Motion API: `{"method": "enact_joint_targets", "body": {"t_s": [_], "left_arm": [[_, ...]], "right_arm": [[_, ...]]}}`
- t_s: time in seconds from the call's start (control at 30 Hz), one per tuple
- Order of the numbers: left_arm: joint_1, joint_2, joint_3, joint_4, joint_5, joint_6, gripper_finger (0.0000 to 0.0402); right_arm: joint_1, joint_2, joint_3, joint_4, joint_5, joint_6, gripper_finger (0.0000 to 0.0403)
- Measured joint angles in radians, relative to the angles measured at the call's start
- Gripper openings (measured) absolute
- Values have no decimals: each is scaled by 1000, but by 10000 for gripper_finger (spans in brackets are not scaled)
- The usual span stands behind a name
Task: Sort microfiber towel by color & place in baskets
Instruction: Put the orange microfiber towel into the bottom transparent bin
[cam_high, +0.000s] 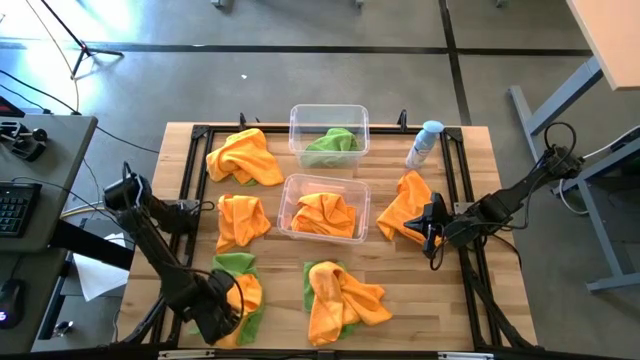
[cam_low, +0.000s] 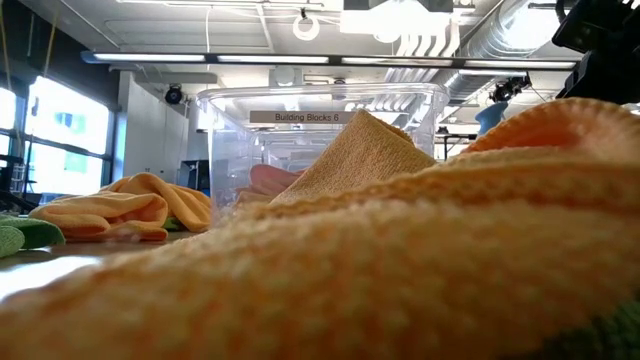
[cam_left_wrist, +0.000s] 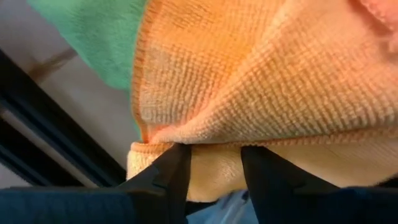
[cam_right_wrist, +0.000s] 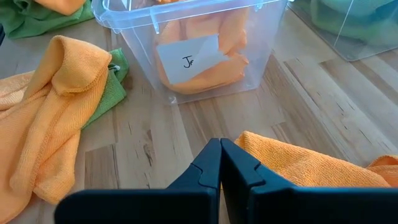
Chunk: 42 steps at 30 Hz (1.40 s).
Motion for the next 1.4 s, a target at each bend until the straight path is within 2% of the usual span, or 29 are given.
{"method": "enact_joint_targets", "body": {"t_s": [0.07, 0.2, 0.23, 0.5, 0.67, 1.0, 1.2, 1.4], "left_arm": [[0, -1, 1, 12, 0, -3, 105], [0, -29, 13, 13, -1, -16, 20], [0, -41, 15, 14, -9, -19, 11], [0, -126, 123, -119, -77, -33, 2], [-1, -137, 252, -244, -246, 34, 1], [2, -137, 417, -411, -717, 176, 0], [21, -137, 488, -465, -843, 262, 0], [44, -140, 565, -465, -1038, 463, 0]], "right_arm": [[0, 0, 0, 0, 0, 0, 0], [0, 0, 0, 0, 0, 0, 0], [0, 0, 0, -1, 0, 0, 0], [0, 0, 0, 0, 0, 0, 0], [0, 0, 0, 0, 0, 0, 0], [0, 0, 0, 0, 0, 0, 0], [0, 0, 0, 0, 0, 0, 0], [0, 0, 0, 0, 0, 10, 0]]}}
